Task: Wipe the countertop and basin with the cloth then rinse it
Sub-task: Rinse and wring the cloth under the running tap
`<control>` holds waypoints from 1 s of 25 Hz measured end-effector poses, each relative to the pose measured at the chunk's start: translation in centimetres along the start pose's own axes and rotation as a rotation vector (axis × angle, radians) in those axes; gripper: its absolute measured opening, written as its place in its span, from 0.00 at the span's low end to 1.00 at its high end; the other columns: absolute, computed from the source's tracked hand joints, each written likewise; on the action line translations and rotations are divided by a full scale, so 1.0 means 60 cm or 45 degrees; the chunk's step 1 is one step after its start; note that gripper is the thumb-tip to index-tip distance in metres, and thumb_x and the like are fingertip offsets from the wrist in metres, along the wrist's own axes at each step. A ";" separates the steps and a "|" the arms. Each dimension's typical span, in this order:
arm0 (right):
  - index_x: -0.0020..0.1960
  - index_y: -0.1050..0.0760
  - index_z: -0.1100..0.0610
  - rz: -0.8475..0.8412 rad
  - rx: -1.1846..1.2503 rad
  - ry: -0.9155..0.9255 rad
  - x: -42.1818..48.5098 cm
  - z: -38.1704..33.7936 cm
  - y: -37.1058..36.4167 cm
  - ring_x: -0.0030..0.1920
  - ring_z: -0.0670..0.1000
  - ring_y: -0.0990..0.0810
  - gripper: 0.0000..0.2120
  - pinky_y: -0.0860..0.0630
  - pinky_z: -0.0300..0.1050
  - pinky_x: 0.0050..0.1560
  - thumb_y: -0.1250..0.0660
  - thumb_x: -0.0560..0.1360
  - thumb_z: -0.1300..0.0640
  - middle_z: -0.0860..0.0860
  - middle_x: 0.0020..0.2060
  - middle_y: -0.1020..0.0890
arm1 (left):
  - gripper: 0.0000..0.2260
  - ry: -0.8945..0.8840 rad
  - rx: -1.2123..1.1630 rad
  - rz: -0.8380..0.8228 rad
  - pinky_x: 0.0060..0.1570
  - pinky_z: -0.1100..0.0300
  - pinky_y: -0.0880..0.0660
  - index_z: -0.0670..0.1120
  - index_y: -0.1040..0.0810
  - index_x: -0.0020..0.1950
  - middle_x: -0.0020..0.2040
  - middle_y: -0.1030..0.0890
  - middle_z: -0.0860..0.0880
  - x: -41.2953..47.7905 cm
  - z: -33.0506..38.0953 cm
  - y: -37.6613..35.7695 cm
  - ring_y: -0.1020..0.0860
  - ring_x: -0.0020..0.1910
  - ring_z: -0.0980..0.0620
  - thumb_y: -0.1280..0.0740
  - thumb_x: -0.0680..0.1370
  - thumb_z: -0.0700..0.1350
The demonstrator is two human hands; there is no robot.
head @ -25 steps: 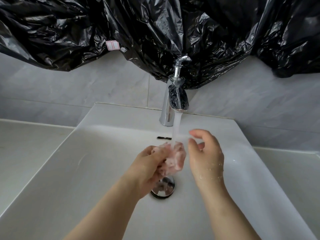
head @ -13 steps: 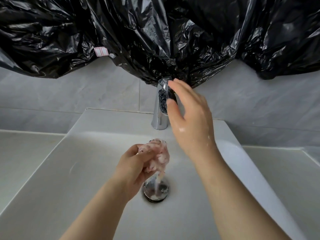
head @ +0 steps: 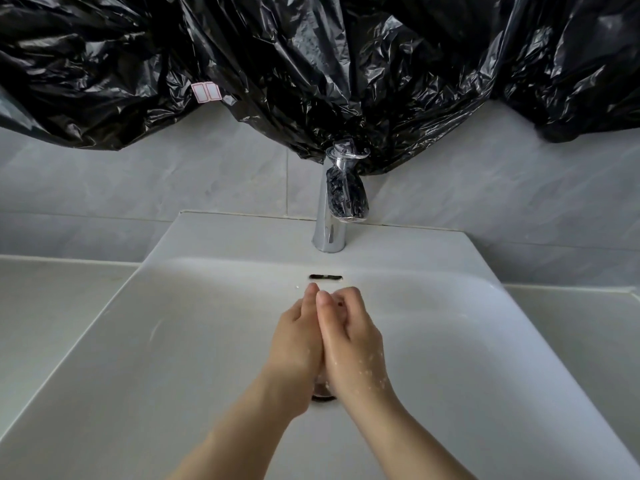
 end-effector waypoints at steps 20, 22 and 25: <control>0.56 0.24 0.55 -0.569 0.354 -0.449 0.010 0.046 -0.013 0.41 0.50 0.20 0.11 0.23 0.45 0.45 0.41 0.79 0.53 0.53 0.44 0.19 | 0.19 -0.252 1.132 -0.219 0.39 0.61 0.23 0.48 0.27 0.56 0.43 0.20 0.51 0.013 0.029 0.018 0.20 0.39 0.54 0.28 0.67 0.41; 0.66 0.32 0.49 -0.519 -0.139 -0.106 0.010 0.013 0.003 0.48 0.50 0.22 0.20 0.26 0.42 0.52 0.44 0.77 0.64 0.50 0.54 0.23 | 0.06 -0.187 1.104 -0.063 0.25 0.63 0.31 0.44 0.25 0.46 0.34 0.24 0.50 0.020 0.035 0.045 0.26 0.26 0.55 0.36 0.71 0.37; 0.67 0.39 0.46 -0.643 -0.619 0.515 -0.032 -0.036 -0.038 0.63 0.50 0.32 0.31 0.29 0.46 0.56 0.43 0.70 0.71 0.46 0.70 0.40 | 0.08 0.040 0.922 -0.310 0.22 0.66 0.38 0.45 0.28 0.41 0.30 0.26 0.51 0.012 0.005 0.037 0.31 0.24 0.55 0.41 0.72 0.33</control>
Point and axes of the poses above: each hand's wrist, its own x-axis towards the middle knuckle, its own y-axis out of the back of the hand, z = x × y, the point moved 10 cm from there along x, towards the middle knuckle
